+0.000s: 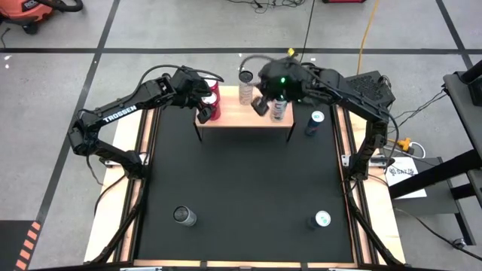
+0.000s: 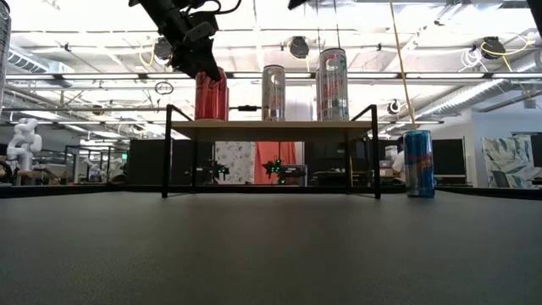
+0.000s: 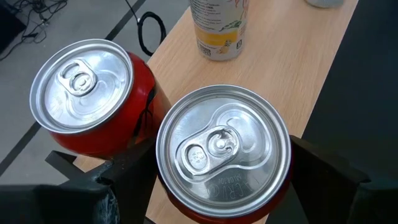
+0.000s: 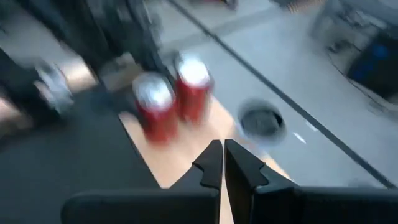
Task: Place canned beverage on shelf
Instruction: Put the red soda can on the shelf aligned with the other red soda can
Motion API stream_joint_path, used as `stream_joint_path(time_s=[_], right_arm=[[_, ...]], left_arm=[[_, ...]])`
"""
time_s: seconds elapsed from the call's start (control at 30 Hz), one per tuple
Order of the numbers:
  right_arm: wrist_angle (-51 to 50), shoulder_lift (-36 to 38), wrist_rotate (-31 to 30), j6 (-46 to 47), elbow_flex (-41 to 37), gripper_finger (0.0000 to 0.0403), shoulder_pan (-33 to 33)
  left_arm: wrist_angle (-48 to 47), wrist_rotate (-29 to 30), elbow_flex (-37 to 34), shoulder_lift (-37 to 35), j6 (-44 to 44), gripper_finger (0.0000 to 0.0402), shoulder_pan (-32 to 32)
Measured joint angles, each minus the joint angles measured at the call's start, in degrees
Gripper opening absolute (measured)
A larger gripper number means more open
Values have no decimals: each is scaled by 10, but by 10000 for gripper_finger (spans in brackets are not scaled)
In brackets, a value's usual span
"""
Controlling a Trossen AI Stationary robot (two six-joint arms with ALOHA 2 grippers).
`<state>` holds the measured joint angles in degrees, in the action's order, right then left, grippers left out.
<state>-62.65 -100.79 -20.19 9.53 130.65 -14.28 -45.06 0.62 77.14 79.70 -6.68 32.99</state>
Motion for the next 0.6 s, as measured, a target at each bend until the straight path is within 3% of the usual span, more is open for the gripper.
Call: stream_joint_path(time_s=[0.13, 0.27, 0.6], right_arm=[[103, 0, 53, 3, 0, 0, -14], [138, 0, 57, -12, 0, 0, -17], [-10, 0, 55, -63, 0, 0, -18]], left_arm=[[0, 0, 0, 0, 2, 316, 0], [0, -1, 0, 0, 2, 316, 0], [0, 2, 0, 0, 4, 316, 0]])
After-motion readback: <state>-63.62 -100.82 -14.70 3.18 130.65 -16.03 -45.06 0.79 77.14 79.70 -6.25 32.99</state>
